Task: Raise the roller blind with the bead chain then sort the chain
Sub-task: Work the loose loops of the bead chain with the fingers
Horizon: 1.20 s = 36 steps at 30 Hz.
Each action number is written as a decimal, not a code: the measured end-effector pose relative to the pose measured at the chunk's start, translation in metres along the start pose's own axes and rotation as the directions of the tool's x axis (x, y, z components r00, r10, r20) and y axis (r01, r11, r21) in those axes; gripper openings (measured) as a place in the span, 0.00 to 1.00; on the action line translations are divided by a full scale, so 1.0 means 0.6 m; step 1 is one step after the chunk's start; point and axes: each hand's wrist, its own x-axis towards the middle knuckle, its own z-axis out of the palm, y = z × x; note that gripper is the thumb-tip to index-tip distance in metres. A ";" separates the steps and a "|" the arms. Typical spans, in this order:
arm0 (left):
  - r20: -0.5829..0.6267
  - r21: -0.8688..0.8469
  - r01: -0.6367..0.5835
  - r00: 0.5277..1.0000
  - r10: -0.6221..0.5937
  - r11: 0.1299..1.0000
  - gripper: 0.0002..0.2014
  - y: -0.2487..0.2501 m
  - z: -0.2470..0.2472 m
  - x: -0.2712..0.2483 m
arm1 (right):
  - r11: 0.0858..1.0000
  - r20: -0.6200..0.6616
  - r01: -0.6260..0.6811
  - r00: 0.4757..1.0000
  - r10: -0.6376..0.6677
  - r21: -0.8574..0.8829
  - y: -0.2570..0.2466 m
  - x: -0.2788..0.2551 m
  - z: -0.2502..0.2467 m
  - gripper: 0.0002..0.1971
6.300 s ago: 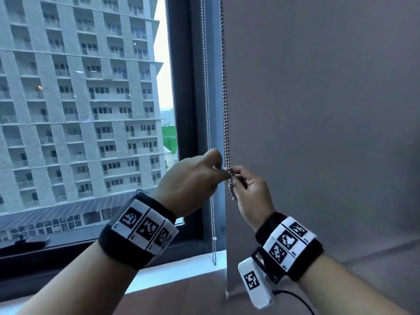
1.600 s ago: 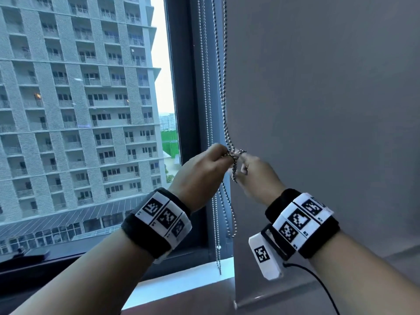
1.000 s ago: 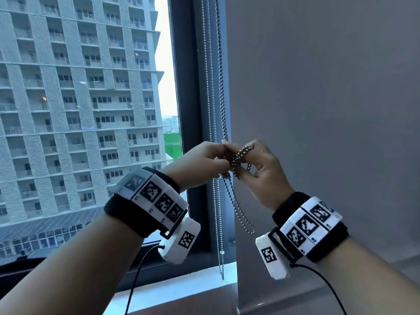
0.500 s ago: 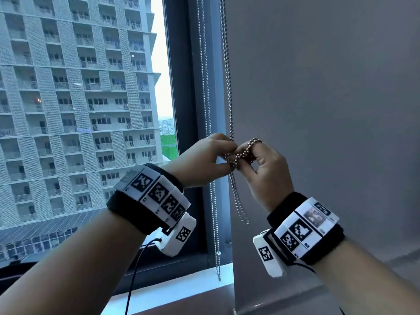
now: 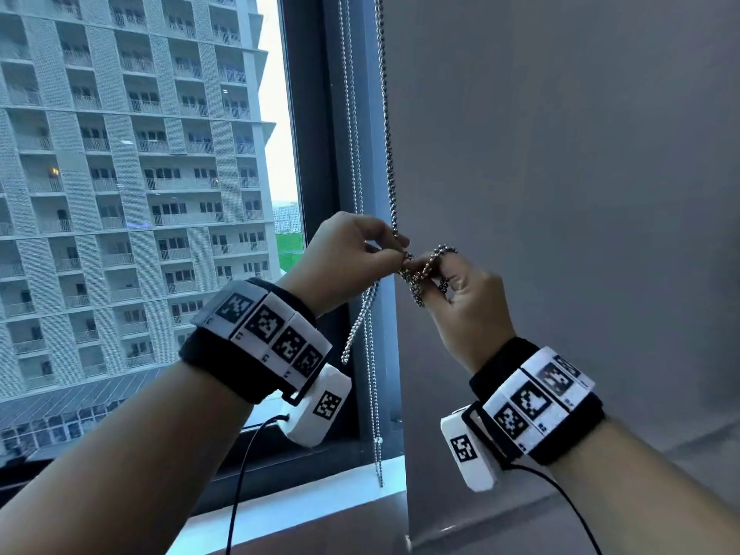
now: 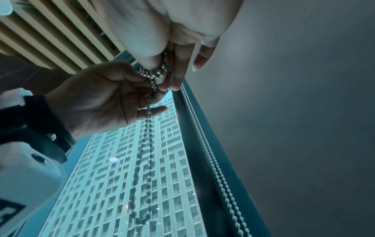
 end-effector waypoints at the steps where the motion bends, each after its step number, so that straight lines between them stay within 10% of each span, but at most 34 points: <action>1: -0.020 -0.050 0.003 1.000 -0.004 0.999 0.04 0.002 0.000 0.000 | 1.000 -0.015 -0.001 1.000 0.001 0.008 -0.001 0.002 0.000 0.07; 8: 0.030 -0.153 -0.003 1.000 0.008 0.988 0.22 -0.008 0.017 -0.010 | 0.993 0.106 -0.114 0.988 0.116 -0.024 0.013 -0.005 0.009 0.13; 25: 0.059 0.367 -0.104 0.994 0.088 0.924 0.03 -0.017 0.037 -0.023 | 0.873 0.298 -0.454 0.871 0.391 0.179 0.015 -0.025 0.026 0.07; 36: 0.201 0.390 -0.041 0.979 -0.042 0.920 0.08 -0.071 0.038 -0.040 | 0.661 0.469 -0.661 0.738 0.485 0.356 0.028 -0.053 0.023 0.07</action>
